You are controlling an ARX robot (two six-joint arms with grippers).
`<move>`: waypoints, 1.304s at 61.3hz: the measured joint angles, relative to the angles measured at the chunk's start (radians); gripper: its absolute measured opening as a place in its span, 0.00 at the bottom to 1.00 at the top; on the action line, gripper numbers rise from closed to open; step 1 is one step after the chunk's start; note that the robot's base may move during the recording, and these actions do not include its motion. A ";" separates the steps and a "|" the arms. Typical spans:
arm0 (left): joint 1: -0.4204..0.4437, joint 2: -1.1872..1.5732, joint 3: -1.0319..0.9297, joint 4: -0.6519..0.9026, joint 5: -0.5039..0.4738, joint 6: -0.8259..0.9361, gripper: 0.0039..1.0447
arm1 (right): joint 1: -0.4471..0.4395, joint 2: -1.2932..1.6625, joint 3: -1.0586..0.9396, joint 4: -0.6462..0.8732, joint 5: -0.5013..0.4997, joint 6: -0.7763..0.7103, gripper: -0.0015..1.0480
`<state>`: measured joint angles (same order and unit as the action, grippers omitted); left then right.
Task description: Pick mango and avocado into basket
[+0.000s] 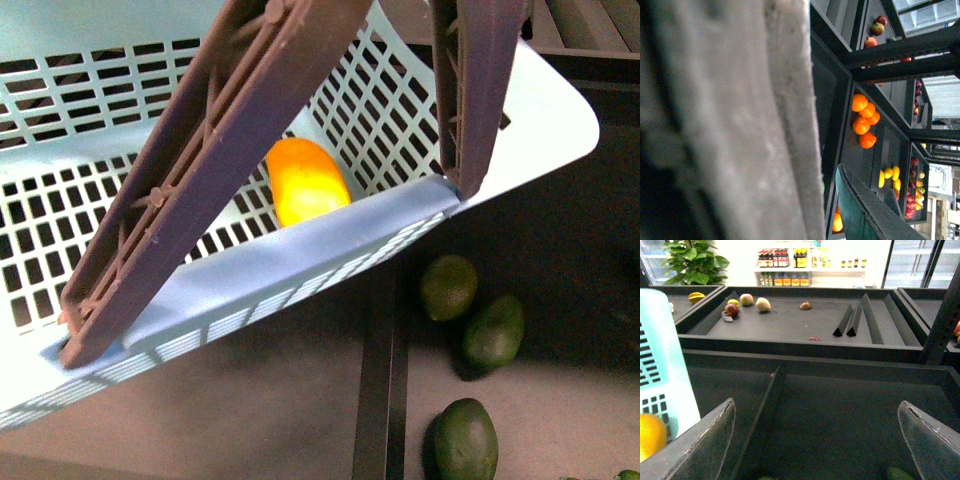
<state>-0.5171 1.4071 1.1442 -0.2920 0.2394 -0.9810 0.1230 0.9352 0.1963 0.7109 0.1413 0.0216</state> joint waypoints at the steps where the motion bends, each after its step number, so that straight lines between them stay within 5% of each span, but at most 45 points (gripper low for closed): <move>1: 0.000 0.000 0.000 0.000 0.003 -0.004 0.27 | 0.014 0.004 0.027 -0.087 0.072 0.038 0.92; 6: -0.004 0.001 0.000 -0.001 0.014 -0.018 0.27 | -0.006 0.054 0.200 -0.546 0.319 0.230 0.92; 10: -0.008 0.002 0.000 -0.001 0.021 -0.015 0.27 | -0.116 0.127 0.226 -0.714 0.264 0.300 0.92; 23: -0.011 0.002 0.000 0.000 0.027 -0.014 0.27 | -0.417 0.395 0.219 -0.461 0.014 0.100 0.92; 27: -0.011 0.002 0.000 0.000 0.031 -0.018 0.27 | -0.540 0.557 0.238 -0.359 -0.090 -0.063 0.92; 38: -0.011 0.002 0.000 0.000 0.017 -0.014 0.27 | -0.730 0.888 0.351 -0.294 -0.195 -0.329 0.92; 50: -0.010 0.002 0.000 0.000 0.015 -0.014 0.27 | -0.767 1.098 0.449 -0.286 -0.182 -0.432 0.92; 80: -0.011 0.002 0.000 0.000 0.024 -0.015 0.27 | -0.698 1.378 0.664 -0.311 -0.121 -0.398 0.92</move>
<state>-0.5278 1.4094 1.1442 -0.2916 0.2634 -0.9958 -0.5755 2.3127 0.8600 0.4000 0.0208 -0.3767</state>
